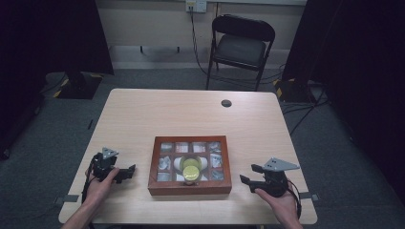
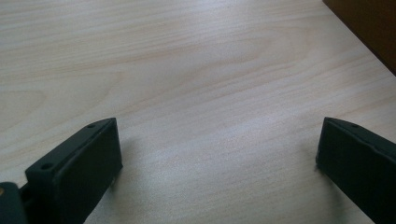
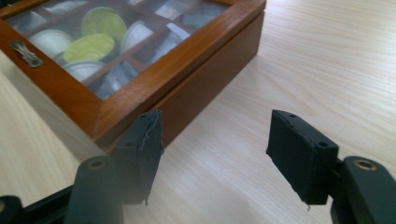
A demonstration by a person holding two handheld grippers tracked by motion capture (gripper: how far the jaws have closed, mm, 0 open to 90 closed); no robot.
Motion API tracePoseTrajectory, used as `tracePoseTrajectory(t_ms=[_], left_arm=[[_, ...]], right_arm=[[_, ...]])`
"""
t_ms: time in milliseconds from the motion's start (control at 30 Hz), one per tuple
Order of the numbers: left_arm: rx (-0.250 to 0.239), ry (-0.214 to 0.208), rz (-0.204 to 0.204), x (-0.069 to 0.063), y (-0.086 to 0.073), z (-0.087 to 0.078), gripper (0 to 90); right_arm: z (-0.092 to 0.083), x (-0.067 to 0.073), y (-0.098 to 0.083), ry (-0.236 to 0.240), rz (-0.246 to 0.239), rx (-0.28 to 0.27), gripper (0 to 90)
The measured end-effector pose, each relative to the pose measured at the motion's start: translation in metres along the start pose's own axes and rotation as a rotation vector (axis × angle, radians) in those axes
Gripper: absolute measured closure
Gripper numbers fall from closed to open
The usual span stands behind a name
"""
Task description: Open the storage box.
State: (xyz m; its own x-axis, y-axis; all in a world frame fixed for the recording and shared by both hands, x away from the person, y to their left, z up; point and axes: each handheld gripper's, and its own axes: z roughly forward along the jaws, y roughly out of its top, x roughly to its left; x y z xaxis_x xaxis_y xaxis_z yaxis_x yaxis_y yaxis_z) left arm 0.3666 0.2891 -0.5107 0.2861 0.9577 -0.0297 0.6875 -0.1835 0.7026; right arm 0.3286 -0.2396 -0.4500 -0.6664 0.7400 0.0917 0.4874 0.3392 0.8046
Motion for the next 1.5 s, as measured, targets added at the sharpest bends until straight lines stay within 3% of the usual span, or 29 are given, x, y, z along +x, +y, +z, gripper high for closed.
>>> tracePoseTrajectory(t_ms=[533, 700, 933, 1033, 1200, 1233, 1400, 1500], left_arm=[[-0.001, 0.000, 0.001, 0.000, 0.000, 0.000, 0.0], [-0.002, 0.000, 0.000, 0.000, 0.000, 0.000, 0.0], [-0.001, 0.001, 0.001, 0.000, 0.000, 0.000, 0.0], [-0.002, 0.000, 0.000, 0.000, 0.000, 0.000, 0.0], [-0.001, 0.000, 0.000, 0.000, 0.000, 0.000, 0.0], [-0.002, 0.000, 0.000, 0.000, 0.000, 0.000, 0.0], [-0.002, 0.000, 0.001, 0.000, 0.000, 0.000, 0.0], [-0.002, -0.001, 0.001, 0.000, 0.000, 0.000, 0.0]], right_arm=[[0.008, 0.018, 0.024, 0.123, -0.038, -0.020, 45.5], [0.019, 0.027, 0.039, 0.184, -0.049, -0.008, 46.8], [0.037, 0.042, 0.051, 0.227, -0.075, 0.020, 49.5], [0.046, 0.053, 0.062, 0.276, -0.093, 0.022, 50.9], [0.056, 0.065, 0.075, 0.328, -0.113, 0.019, 56.6], [0.063, 0.072, 0.079, 0.359, -0.131, 0.025, 60.3], [0.077, 0.083, 0.080, 0.422, -0.138, 0.044, 68.0], [0.081, 0.087, 0.079, 0.435, -0.158, 0.062, 71.8]])
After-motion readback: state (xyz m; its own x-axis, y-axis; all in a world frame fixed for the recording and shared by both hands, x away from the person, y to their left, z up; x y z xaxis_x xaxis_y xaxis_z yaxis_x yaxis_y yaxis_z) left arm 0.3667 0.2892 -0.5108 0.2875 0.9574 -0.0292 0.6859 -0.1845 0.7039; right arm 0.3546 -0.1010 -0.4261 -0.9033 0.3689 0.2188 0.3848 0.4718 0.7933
